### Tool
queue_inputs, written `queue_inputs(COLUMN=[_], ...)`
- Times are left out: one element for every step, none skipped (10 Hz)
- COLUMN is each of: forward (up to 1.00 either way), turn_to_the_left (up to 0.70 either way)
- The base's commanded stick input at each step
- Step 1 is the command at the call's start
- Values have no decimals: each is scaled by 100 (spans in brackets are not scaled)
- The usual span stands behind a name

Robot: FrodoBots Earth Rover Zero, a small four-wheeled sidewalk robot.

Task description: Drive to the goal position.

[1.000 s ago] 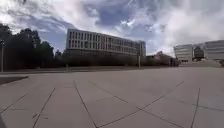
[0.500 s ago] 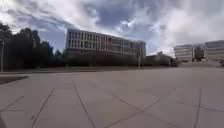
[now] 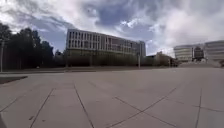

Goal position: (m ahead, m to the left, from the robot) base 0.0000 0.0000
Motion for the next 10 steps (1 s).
queue_inputs(forward=[64,63,45,32,28,23,2,0,0,0], turn_to_the_left=[0,0,0,0,0,0,0,0,0,0])
